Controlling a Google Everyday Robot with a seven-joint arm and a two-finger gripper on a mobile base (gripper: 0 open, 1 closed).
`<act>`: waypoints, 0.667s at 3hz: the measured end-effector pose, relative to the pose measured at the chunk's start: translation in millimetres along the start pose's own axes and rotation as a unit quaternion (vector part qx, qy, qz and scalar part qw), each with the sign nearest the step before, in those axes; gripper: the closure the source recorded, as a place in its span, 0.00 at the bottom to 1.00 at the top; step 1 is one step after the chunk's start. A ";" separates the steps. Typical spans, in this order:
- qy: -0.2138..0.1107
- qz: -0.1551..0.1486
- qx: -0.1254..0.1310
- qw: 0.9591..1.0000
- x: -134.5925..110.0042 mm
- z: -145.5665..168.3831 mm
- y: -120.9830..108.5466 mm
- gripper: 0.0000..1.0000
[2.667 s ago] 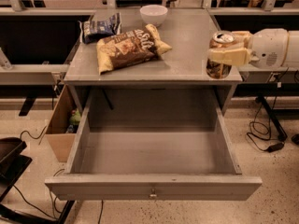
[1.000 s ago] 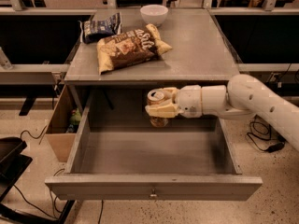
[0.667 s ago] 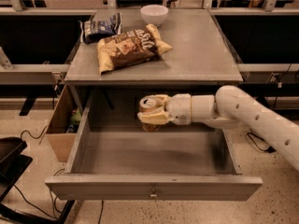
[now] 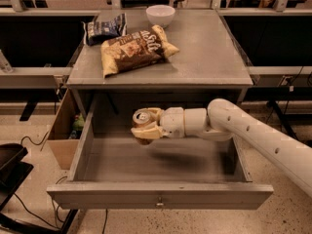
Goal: Place orange can into top drawer
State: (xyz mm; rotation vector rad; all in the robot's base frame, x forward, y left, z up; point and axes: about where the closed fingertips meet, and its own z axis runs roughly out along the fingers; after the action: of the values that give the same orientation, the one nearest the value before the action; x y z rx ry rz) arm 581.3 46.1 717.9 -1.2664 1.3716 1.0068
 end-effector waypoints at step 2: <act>-0.026 0.016 -0.034 0.999 19.3 23.4 8.8 1.00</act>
Offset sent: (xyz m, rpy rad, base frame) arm -0.0032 0.0203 -0.0414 0.1360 0.1083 0.0645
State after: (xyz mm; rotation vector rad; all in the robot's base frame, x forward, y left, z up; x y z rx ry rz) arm 575.7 66.4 694.3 -1.2644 1.3310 1.1086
